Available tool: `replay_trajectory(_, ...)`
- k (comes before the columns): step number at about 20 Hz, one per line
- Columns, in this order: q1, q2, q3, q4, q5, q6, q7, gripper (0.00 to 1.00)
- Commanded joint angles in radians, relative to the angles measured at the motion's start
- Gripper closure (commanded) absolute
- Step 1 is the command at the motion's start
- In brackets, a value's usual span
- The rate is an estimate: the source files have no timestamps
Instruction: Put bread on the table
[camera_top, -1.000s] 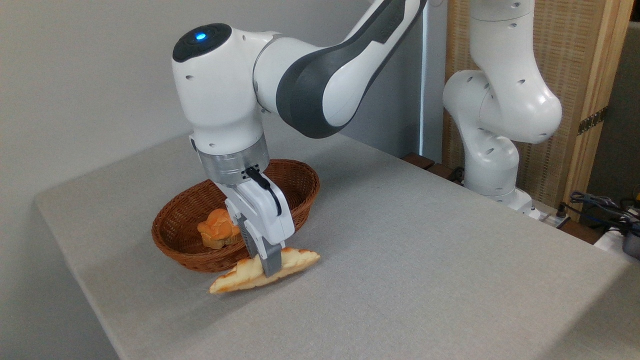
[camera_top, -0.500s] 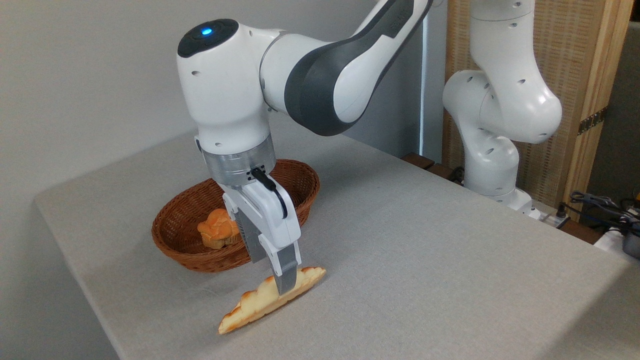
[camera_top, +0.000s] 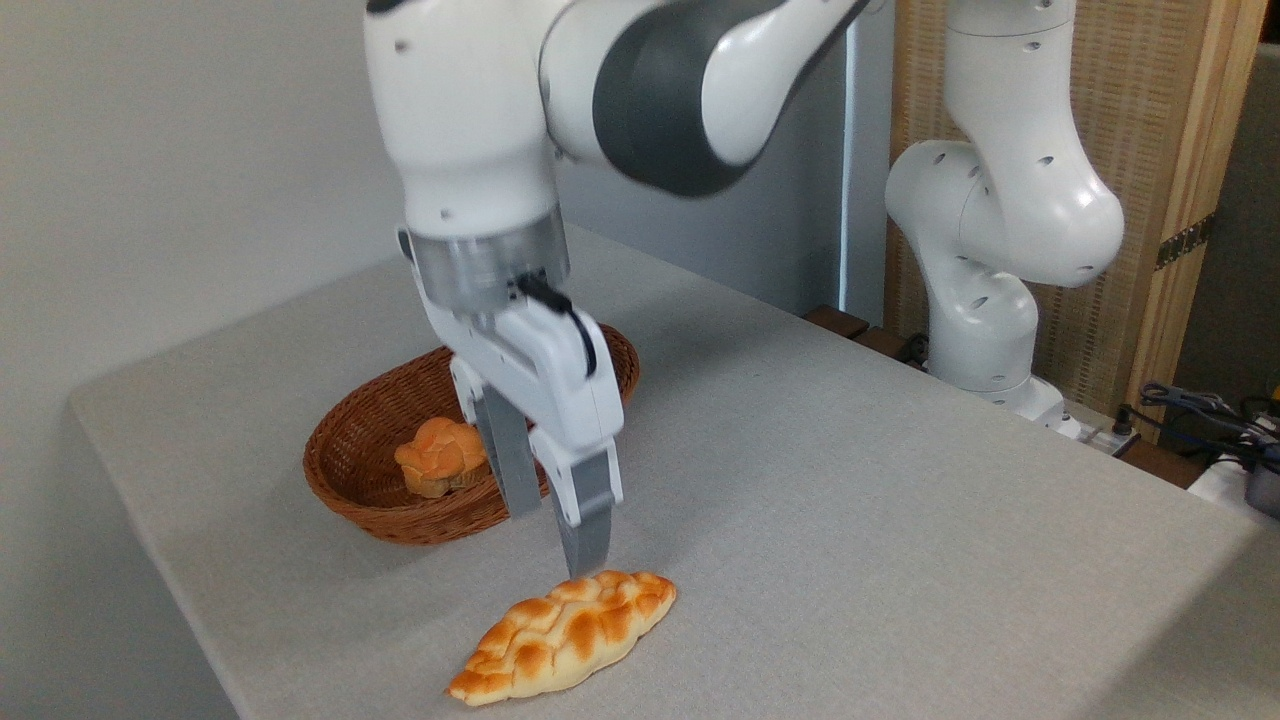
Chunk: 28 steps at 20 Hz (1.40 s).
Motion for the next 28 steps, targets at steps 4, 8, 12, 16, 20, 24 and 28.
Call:
replay_trajectory(4, 0.01, -0.064, -0.112, 0.093, -0.066, -0.129, -0.23, 0.0)
replay_trajectory(8, 0.029, -0.066, -0.182, 0.156, -0.062, -0.245, -0.264, 0.0)
replay_trajectory(12, 0.036, -0.067, -0.204, 0.156, -0.054, -0.246, -0.277, 0.0)
replay_trajectory(16, 0.05, -0.067, -0.192, 0.158, -0.055, -0.246, -0.275, 0.0)
replay_trajectory(20, 0.052, -0.066, -0.19, 0.172, -0.054, -0.26, -0.277, 0.0)
replay_trajectory(24, 0.052, -0.049, -0.175, 0.226, -0.054, -0.319, -0.272, 0.0)
replay_trajectory(28, 0.052, -0.049, -0.175, 0.226, -0.055, -0.32, -0.267, 0.0)
